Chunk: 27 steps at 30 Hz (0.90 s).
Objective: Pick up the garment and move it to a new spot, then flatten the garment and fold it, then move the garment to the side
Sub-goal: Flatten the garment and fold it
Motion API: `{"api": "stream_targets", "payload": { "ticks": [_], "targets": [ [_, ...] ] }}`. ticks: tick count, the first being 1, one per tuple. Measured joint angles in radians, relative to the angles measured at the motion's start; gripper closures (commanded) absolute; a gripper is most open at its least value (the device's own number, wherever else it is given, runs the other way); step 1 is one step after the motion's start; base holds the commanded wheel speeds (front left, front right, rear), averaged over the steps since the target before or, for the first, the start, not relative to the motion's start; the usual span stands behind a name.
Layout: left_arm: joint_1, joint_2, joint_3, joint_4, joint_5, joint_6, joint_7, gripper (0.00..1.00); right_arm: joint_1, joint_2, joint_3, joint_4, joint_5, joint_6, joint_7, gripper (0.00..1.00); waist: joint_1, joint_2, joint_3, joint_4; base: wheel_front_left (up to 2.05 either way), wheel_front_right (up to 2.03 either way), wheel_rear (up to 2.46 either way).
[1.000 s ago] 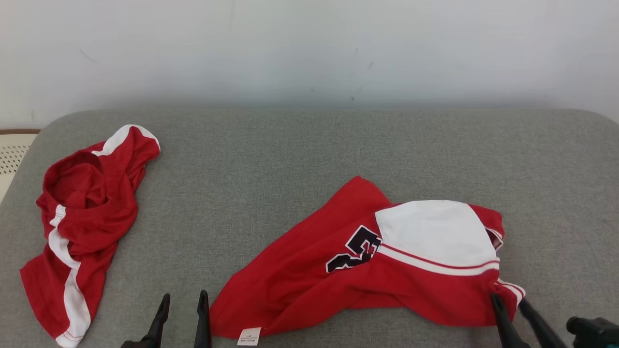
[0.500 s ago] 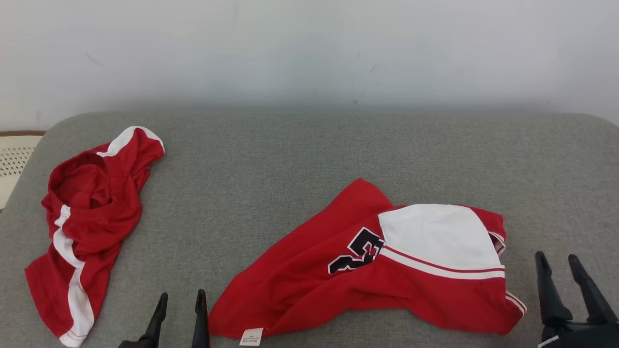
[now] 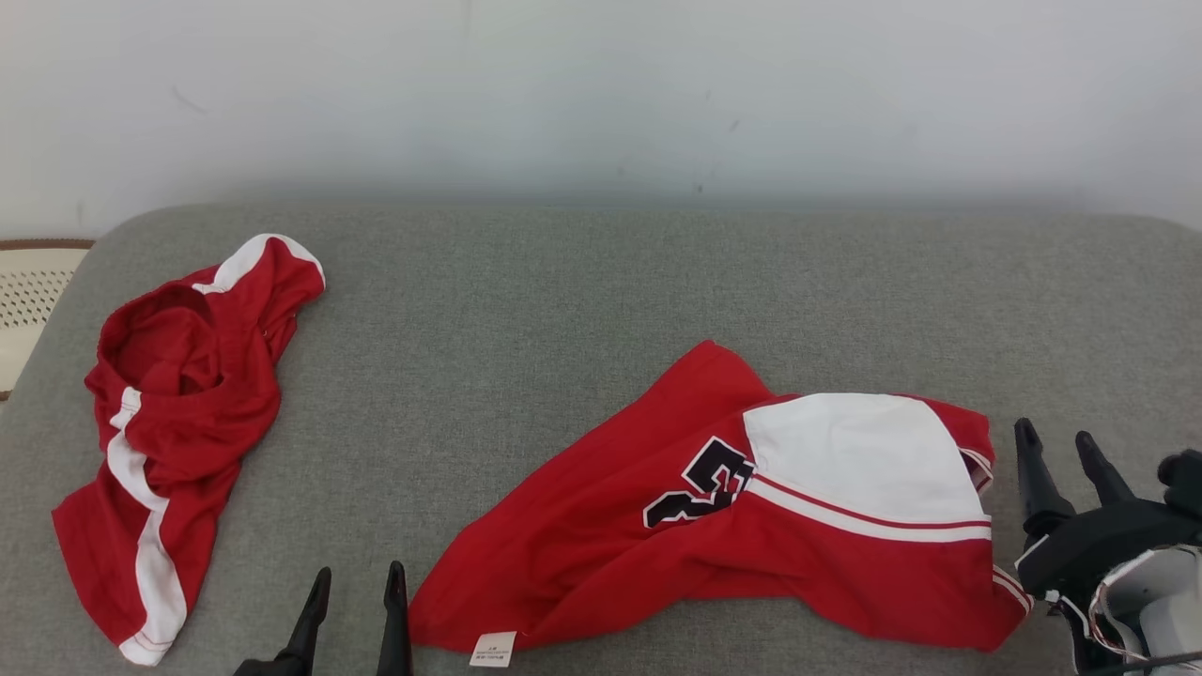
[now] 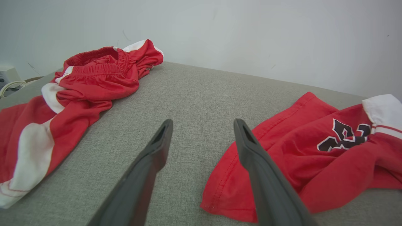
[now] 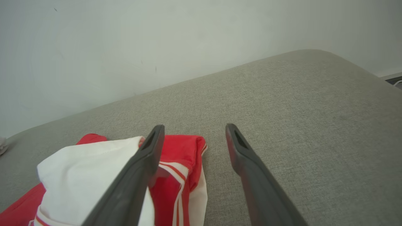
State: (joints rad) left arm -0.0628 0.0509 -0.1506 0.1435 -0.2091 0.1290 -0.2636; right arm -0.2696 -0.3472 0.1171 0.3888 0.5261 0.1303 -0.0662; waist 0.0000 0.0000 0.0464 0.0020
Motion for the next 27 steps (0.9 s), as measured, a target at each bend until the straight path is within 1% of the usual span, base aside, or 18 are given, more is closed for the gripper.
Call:
{"api": "stream_targets", "payload": {
  "ticks": [6,10,11,12,13,15,19,22,27],
  "targets": [
    [-0.012,0.0,-0.01,0.008,0.0,-0.004,0.0,0.0,-0.115,0.013,0.04,0.198,0.005,0.0,0.025,0.0,0.0,0.0,0.016,0.016,0.0,0.0,0.0],
    [-0.022,0.0,-0.012,0.009,0.0,-0.004,0.0,0.0,-0.164,0.019,0.074,0.315,0.02,0.0,0.045,0.0,0.0,0.0001,0.024,0.029,0.0,0.0,0.0],
    [-0.022,0.0,-0.011,0.008,0.0,-0.004,0.0,0.0,-0.175,0.021,0.084,0.338,0.023,0.0,0.046,0.16,0.0001,0.0,0.026,0.031,0.0,0.0,0.0],
    [-0.022,0.0,-0.012,0.008,0.0,-0.003,0.0,0.0,-0.184,0.023,0.094,0.355,0.03,0.0,0.048,0.16,0.0,0.0,0.028,0.033,0.0,0.0,0.0],
    [-0.022,0.0,-0.011,0.008,0.0,-0.003,0.0,0.0,-0.195,0.024,0.105,0.374,0.038,0.0,0.049,0.41,0.0,0.0,0.03,0.035,0.0,0.0,0.0],
    [-0.022,0.0,-0.011,0.008,0.0,-0.003,0.0,0.0,-0.212,0.024,0.132,0.4,0.051,0.0,0.043,1.0,0.0001,0.0,0.032,0.037,0.0,0.0,0.0],
    [-0.023,0.0,-0.01,0.011,0.0,-0.003,0.0,0.0,-0.247,0.022,0.179,0.422,0.077,0.0,0.012,1.0,0.0,0.0,0.032,0.039,0.0,0.0,0.0],
    [-0.023,0.0,-0.011,0.012,0.0,-0.002,0.0,0.0,-0.28,0.008,0.208,0.427,0.082,0.0,-0.025,1.0,0.0,0.0,0.029,0.041,0.0,0.0,0.0],
    [-0.024,0.0,-0.016,0.011,-0.003,0.004,0.0,0.0,-0.393,-0.024,0.255,0.409,0.077,0.0,-0.103,1.0,0.0001,0.0001,0.028,0.043,0.0,0.0,0.0]
  ]
}}
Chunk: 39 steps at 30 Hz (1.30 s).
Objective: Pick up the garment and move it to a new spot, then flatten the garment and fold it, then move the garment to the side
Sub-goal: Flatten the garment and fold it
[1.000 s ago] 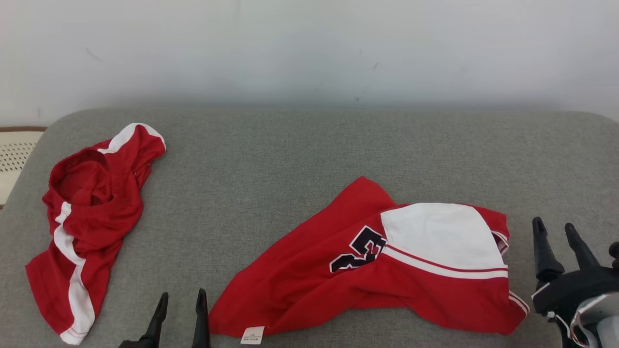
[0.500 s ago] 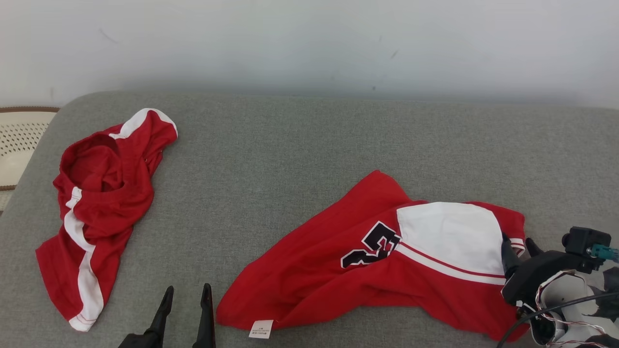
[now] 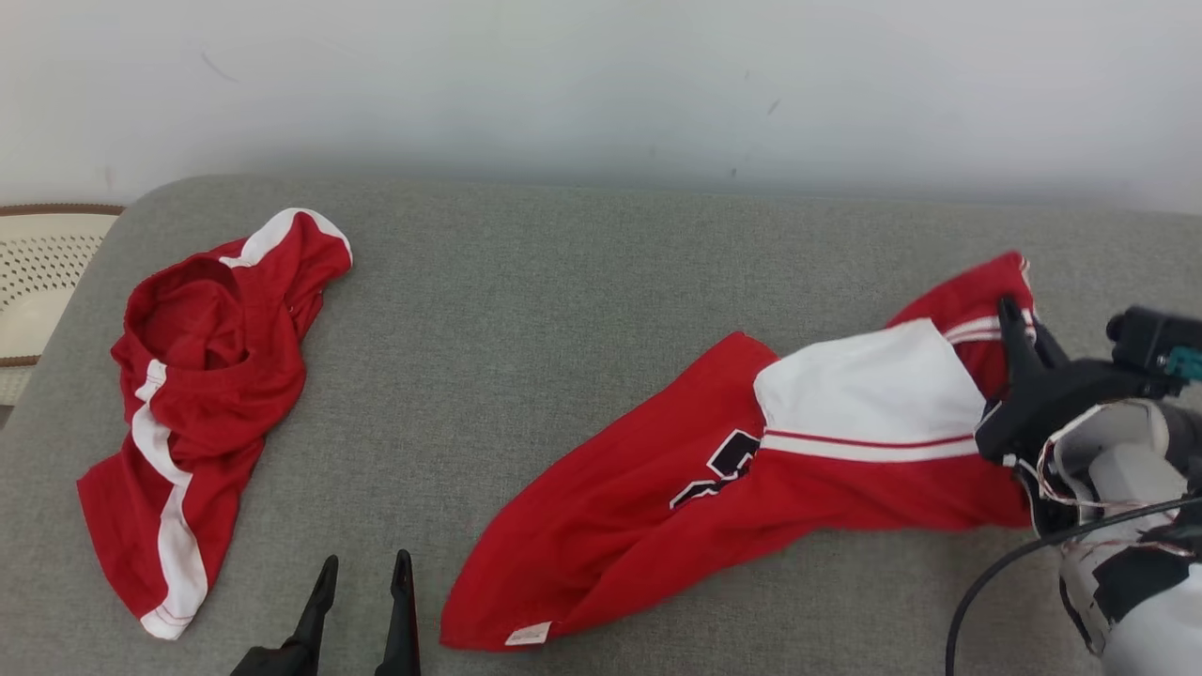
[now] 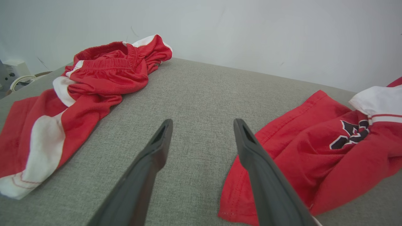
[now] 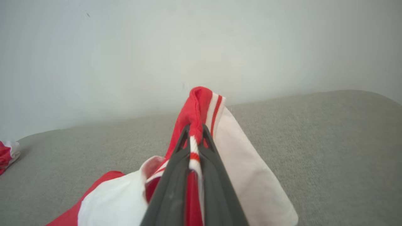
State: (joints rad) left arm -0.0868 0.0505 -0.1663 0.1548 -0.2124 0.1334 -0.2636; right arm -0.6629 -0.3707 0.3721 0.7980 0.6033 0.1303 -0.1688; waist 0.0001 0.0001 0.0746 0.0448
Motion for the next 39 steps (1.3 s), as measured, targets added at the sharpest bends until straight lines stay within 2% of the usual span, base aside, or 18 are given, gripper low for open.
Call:
{"api": "stream_targets", "payload": {
  "ticks": [4,9,10,11,12,20,28,39],
  "targets": [
    [-0.001,0.0,-0.005,0.0,-0.006,0.0,0.0,0.0,-0.102,-0.014,0.038,0.006,-0.007,0.0,-0.034,1.0,0.0,0.0,-0.002,0.009,0.0,0.0,0.0],
    [-0.001,0.0,-0.01,0.002,-0.009,0.0,0.0,0.0,-0.141,-0.018,0.079,0.083,0.003,0.0,-0.005,1.0,0.0,0.0,-0.002,0.025,0.0,0.0,0.0],
    [-0.001,0.0,-0.012,0.003,-0.012,0.0,0.0,0.0,-0.144,-0.022,0.087,0.107,0.003,0.0,0.008,0.87,0.0,0.0,-0.003,0.029,0.0,0.0,0.0],
    [-0.001,0.0,-0.013,0.004,-0.016,0.001,0.0,0.0,-0.145,-0.026,0.093,0.126,0.003,0.0,0.009,0.31,0.0,0.0,-0.004,0.033,0.0,0.0,0.0],
    [-0.001,0.0,-0.014,0.005,-0.016,0.001,0.0,0.0,-0.145,-0.029,0.096,0.141,0.002,0.0,0.0,0.0,0.0,0.0,-0.006,0.035,0.0,0.0,0.0],
    [0.007,0.0,-0.007,0.007,-0.016,0.006,0.0,0.0,-0.141,-0.031,0.126,0.192,-0.007,0.0,-0.058,0.0,-0.0001,-0.0001,-0.029,0.034,0.0,0.0,0.0],
    [0.025,0.0,-0.003,0.004,-0.016,0.006,0.0,0.0,-0.116,-0.015,0.157,0.184,0.007,0.0,-0.079,0.0,-0.0002,-0.0001,-0.051,0.011,0.0,0.0,0.0],
    [0.023,0.0,-0.017,0.007,-0.016,-0.001,0.0,0.0,-0.112,-0.008,0.242,0.217,0.06,0.0,0.055,0.0,-0.0002,-0.0001,-0.052,0.037,0.0,0.0,0.0]
  ]
}}
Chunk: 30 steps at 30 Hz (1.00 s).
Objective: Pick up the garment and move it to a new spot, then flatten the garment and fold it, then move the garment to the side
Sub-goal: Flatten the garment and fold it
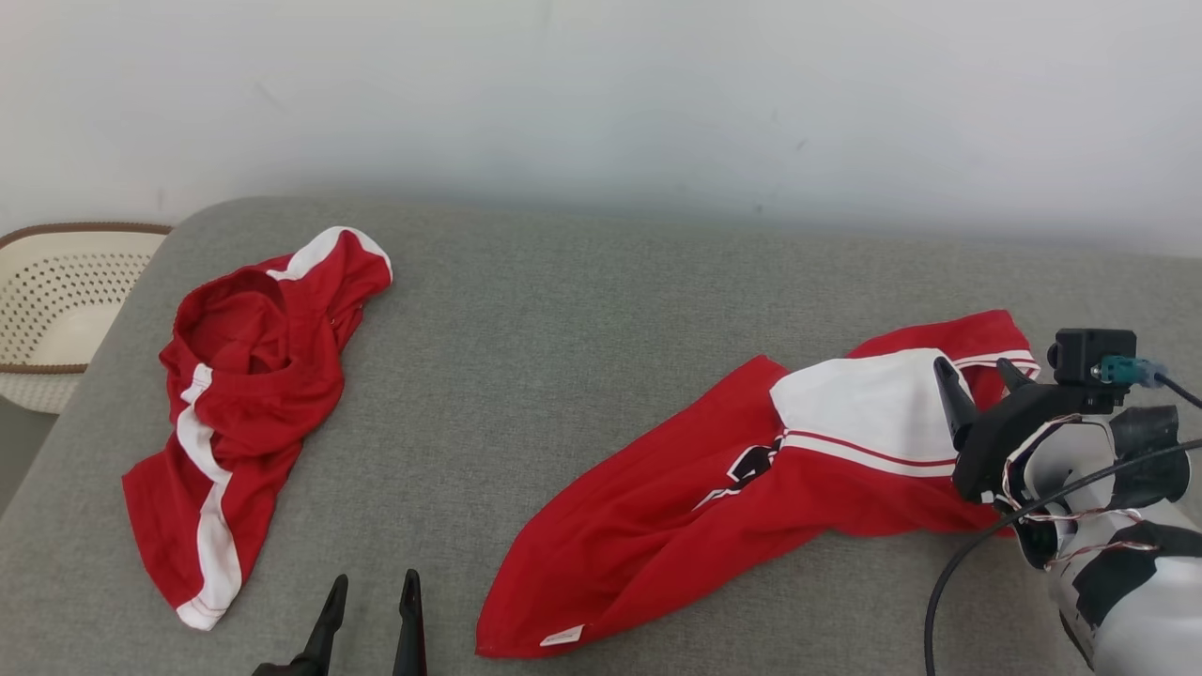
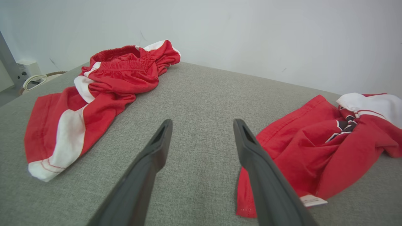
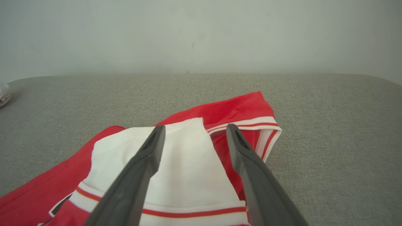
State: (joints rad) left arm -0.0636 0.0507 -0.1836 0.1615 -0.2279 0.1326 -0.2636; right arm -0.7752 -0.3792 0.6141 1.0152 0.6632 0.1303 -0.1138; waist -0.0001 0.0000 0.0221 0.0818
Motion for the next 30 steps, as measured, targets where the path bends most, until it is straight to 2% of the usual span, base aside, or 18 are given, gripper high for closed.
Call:
{"api": "stream_targets", "payload": {
  "ticks": [6,15,16,17,19,25,30],
  "targets": [
    [-0.004,0.0,-0.012,-0.002,0.001,0.0,0.0,0.0,-0.05,-0.014,0.026,0.052,0.016,0.0,0.063,0.0,0.0,0.0,0.014,0.029,0.0,0.0,0.0],
    [-0.027,0.0,-0.027,-0.01,0.0,0.003,0.0,0.0,-0.117,-0.03,0.056,0.131,0.023,0.0,0.094,0.0,0.0002,0.0001,0.066,0.072,0.0,0.0,0.0],
    [-0.03,0.0,-0.028,-0.011,0.0,0.006,0.0,0.0,-0.121,-0.03,0.059,0.135,0.023,0.0,0.095,0.2,0.0002,0.0001,0.073,0.076,0.0,0.0,0.0],
    [-0.034,0.0,-0.027,-0.01,0.0,0.007,0.0,0.0,-0.125,-0.029,0.064,0.141,0.024,0.0,0.098,0.52,0.0002,0.0,0.079,0.079,0.0,0.0,0.0],
    [-0.04,0.0,-0.026,-0.011,0.0,0.007,0.0,0.0,-0.131,-0.024,0.071,0.149,0.03,0.0,0.105,1.0,0.0002,0.0,0.091,0.085,0.0,0.0,0.0],
    [-0.042,0.0,-0.025,-0.011,-0.003,0.016,0.0,0.0,-0.139,-0.024,0.094,0.14,0.033,0.0,0.041,1.0,0.0003,0.0001,0.106,0.086,0.0,0.0,0.0],
    [-0.042,0.0,-0.013,-0.01,-0.003,0.019,0.0,0.0,-0.13,-0.022,0.097,0.082,0.082,0.0,-0.024,1.0,0.0002,0.0,0.096,0.067,0.0,0.0,0.0]
  ]
}}
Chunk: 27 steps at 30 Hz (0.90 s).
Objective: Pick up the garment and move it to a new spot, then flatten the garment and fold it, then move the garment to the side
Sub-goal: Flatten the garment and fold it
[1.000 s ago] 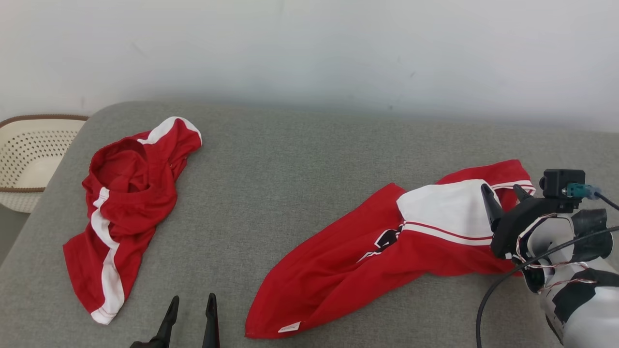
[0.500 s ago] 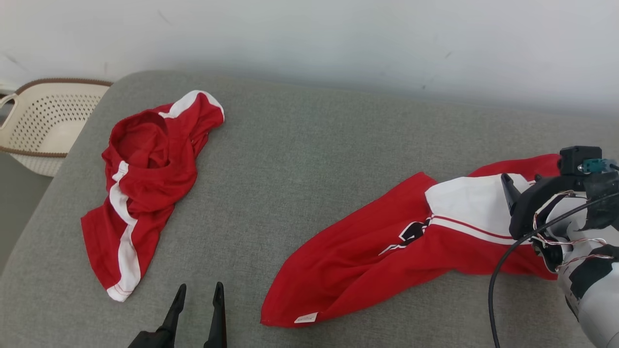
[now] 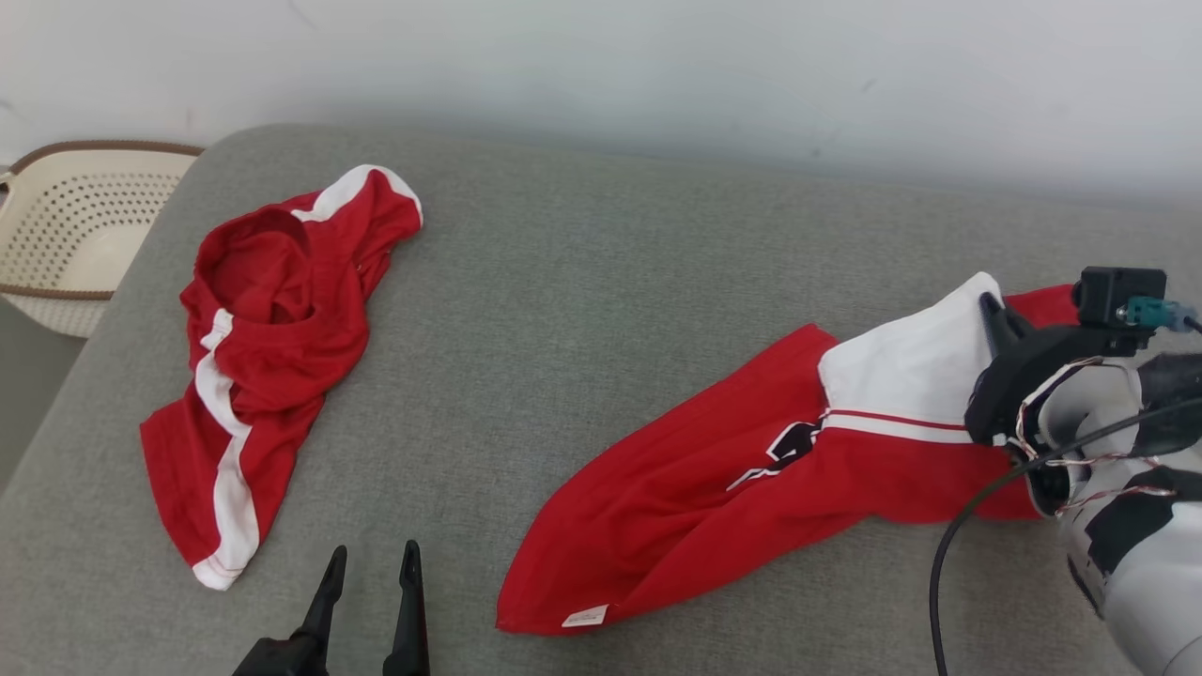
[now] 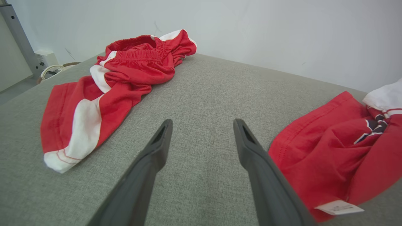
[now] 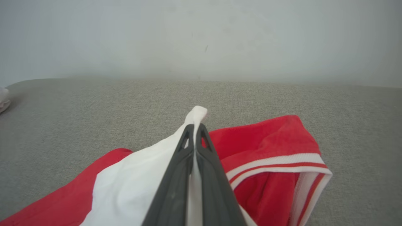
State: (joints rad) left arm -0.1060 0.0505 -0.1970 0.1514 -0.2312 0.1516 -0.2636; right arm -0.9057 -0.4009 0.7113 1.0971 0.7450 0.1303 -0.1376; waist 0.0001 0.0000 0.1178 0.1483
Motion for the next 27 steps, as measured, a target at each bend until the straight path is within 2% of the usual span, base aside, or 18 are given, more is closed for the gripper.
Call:
{"api": "stream_targets", "payload": {
  "ticks": [4,11,20,27],
  "targets": [
    [0.008,0.0,0.012,0.005,0.004,-0.002,0.0,0.0,0.06,-0.003,0.016,-0.104,0.082,0.0,-0.014,1.0,0.0,0.0001,-0.014,-0.028,0.0,0.0,0.0],
    [0.027,0.0,0.032,0.004,0.014,-0.011,0.0,0.0,0.162,-0.07,0.076,-0.296,0.177,0.0,-0.03,1.0,0.0,0.0,-0.043,-0.089,0.0,0.0,0.0],
    [0.057,0.0,0.047,0.006,0.019,-0.019,0.0,0.0,0.299,-0.133,0.124,-0.515,0.239,0.0,-0.06,1.0,-0.0002,0.0,-0.077,-0.165,0.0,0.0,0.0],
    [0.065,0.0,0.049,0.007,0.019,-0.024,0.0,0.0,0.479,-0.207,0.128,-0.697,0.264,0.0,-0.075,1.0,-0.0002,0.0,-0.099,-0.198,0.0,0.0,0.0]
  ]
}}
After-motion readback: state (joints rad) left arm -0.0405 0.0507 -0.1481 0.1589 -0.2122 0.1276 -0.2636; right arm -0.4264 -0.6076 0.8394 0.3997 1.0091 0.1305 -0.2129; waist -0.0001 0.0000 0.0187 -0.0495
